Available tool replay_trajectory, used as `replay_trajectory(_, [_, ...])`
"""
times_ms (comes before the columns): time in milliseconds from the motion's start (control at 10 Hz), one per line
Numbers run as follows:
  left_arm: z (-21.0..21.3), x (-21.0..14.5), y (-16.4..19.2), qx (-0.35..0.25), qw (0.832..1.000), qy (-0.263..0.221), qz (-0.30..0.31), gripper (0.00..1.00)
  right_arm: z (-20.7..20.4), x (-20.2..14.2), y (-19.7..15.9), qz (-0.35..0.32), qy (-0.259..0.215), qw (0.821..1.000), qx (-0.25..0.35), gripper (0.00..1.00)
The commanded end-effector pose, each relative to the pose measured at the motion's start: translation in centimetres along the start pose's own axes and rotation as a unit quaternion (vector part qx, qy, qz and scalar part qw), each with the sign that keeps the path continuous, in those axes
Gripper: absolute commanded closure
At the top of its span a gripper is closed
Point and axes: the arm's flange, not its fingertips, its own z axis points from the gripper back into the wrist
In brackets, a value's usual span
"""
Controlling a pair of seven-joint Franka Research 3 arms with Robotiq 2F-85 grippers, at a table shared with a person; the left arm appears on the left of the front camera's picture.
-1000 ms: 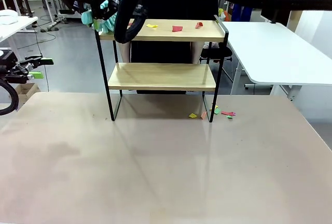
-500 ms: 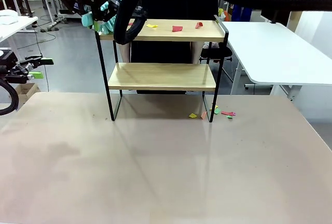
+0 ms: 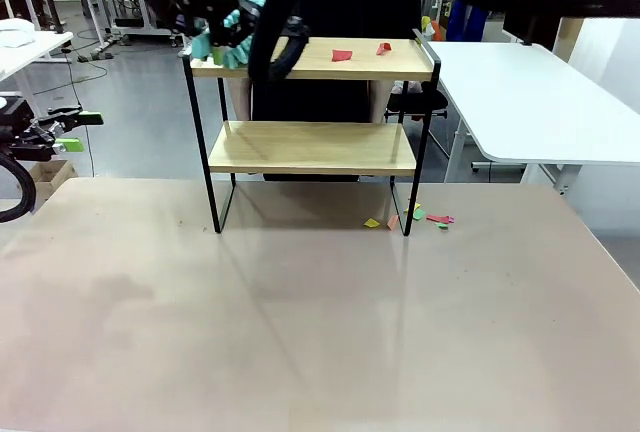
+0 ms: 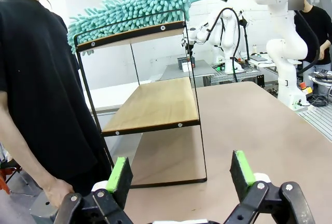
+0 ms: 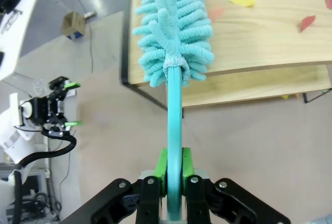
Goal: Clean the shelf.
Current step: Clean the specific section of the Shelf indicated by the human with the Duster.
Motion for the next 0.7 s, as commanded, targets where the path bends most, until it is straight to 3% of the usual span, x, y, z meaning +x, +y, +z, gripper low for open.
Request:
replay_trajectory(0, [0.0,0.3,-0.1,-0.003,1.0,0.002,-0.006,0.0,0.8,-0.6,-3.4,-0.008,0.01,1.0,-0.012,0.87])
replay_trajectory(600, [0.0,0.3,-0.1,-0.003,1.0,0.002,-0.006,0.0,1.7,-0.3,-12.8,-0.018,0.016,0.998,-0.057,0.87])
